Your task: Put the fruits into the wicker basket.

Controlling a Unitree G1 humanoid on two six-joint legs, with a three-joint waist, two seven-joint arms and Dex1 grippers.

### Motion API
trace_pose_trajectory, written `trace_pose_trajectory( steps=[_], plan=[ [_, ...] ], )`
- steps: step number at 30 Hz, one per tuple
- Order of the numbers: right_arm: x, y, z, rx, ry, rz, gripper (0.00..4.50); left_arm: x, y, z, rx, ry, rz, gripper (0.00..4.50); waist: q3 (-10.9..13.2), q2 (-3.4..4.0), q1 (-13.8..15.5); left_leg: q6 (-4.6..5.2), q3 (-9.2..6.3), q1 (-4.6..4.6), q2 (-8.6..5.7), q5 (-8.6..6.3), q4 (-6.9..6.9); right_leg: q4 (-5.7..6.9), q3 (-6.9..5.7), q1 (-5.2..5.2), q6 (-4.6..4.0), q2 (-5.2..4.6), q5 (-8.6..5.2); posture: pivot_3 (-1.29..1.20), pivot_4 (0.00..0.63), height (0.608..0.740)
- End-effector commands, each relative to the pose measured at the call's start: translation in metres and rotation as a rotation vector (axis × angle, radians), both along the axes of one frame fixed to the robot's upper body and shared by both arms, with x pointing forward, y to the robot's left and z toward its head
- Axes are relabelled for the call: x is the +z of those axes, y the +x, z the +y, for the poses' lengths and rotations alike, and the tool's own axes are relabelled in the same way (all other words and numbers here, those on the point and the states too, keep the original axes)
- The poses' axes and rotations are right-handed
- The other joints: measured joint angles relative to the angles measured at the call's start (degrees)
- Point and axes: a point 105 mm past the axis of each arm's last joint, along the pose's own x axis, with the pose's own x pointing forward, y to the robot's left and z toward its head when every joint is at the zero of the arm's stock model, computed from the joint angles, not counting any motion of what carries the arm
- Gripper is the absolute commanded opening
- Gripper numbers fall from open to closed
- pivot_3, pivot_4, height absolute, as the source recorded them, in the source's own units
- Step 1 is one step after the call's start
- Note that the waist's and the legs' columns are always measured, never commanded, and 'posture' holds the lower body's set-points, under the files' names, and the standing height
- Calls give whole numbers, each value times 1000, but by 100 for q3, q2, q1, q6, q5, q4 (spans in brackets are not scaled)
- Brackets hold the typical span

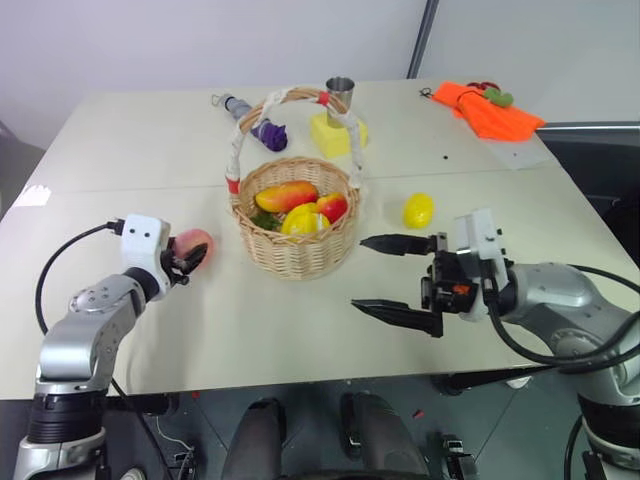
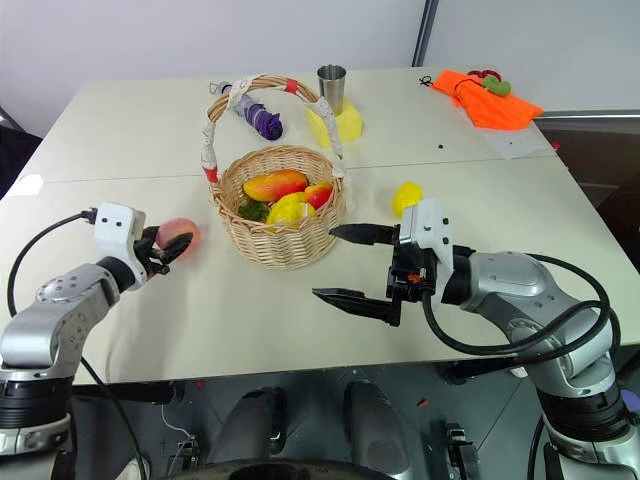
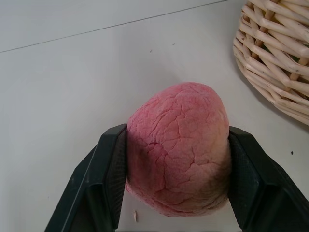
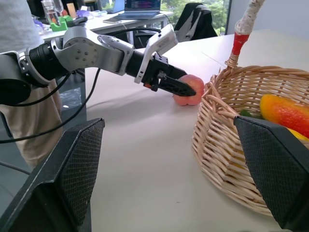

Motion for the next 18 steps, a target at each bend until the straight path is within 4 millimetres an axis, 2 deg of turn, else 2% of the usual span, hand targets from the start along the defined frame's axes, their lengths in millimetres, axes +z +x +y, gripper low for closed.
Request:
trace_pose_trajectory(
  steps=[1,3,7,9,11,14,16,18],
  plan=[
    [8,-2,-2,-1,0,-58,4500,29,-15,6,-68,8,-101,2683,0,0,-23,0,0,1,1,0,-1,0,0,-1,0,0,0,0,150,740],
    [9,3,-7,-25,3,-64,4500,47,-30,-10,-201,-87,-134,2683,1,-1,-11,0,0,0,3,0,-4,0,0,-4,-1,1,-1,0,150,740],
    [13,13,-17,-64,7,-76,4500,83,-63,-63,-536,-226,-167,2683,3,-7,44,0,0,-7,1,0,3,-1,-4,-3,-3,-8,-2,0,150,740],
    [15,20,-22,-96,24,-75,4500,101,-68,-86,-635,-251,-208,2683,3,-8,47,-1,1,-7,-3,0,9,-3,-4,3,-3,-15,-2,0,150,740],
    [14,26,-27,-128,31,-68,4500,115,-48,-103,-599,-200,-279,2683,3,-7,59,-1,2,-7,-5,0,22,-4,-4,9,15,-14,-12,0,150,740],
    [11,35,-30,-182,29,-67,4500,122,-19,-115,-489,-125,-330,2683,2,-9,19,-1,-2,-2,-8,0,32,-3,-1,26,20,-6,-11,0,150,740],
    [9,40,-32,-218,37,-66,4500,123,-8,-122,-458,-128,-341,2683,2,-9,-18,0,0,0,-8,0,29,-3,4,25,29,-4,-2,0,150,740],
    [5,47,-36,-268,22,-64,4500,121,-6,-131,-480,-161,-339,2683,2,-9,-31,1,-1,-2,-4,0,23,-1,4,16,35,3,7,0,150,740]
  ],
)
